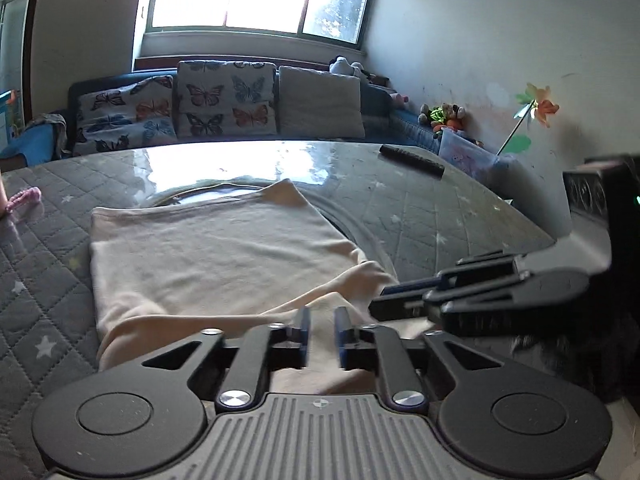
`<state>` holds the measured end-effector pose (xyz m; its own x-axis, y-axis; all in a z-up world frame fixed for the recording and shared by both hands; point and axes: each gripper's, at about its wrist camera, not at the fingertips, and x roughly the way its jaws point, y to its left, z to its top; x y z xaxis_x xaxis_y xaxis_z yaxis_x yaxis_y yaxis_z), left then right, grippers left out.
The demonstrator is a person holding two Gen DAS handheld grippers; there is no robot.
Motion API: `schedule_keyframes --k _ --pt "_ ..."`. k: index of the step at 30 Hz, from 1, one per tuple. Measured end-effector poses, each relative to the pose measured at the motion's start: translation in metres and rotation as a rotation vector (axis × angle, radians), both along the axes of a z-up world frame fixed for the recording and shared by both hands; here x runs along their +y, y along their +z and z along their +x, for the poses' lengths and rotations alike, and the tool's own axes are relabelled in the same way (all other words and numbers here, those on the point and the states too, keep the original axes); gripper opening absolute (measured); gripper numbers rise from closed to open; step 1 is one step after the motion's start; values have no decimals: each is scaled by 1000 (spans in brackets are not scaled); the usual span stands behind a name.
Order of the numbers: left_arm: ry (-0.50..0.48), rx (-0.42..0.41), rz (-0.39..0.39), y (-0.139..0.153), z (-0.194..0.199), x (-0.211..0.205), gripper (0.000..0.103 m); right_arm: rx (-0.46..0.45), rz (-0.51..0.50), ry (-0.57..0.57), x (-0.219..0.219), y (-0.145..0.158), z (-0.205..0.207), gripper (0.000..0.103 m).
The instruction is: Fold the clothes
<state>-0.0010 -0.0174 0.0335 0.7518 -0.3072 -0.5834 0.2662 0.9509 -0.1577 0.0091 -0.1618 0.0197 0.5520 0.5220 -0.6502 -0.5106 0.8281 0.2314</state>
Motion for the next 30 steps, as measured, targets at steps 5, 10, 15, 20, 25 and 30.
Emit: schedule_keyframes --k 5,10,15,20,25,30 --pt "67 -25 41 8 -18 32 41 20 12 2 5 -2 5 17" --pt "169 1 102 0 -35 72 47 65 -12 7 15 -14 11 28" --pt "222 61 125 -14 -56 98 50 86 -24 16 22 -19 11 27" --pt "221 99 124 -28 -68 98 50 84 -58 35 30 -17 10 10" --pt "188 90 133 -34 -67 85 47 6 -71 44 34 3 7 5" --pt "200 88 136 -36 -63 81 10 -123 -91 74 38 35 -1 5"
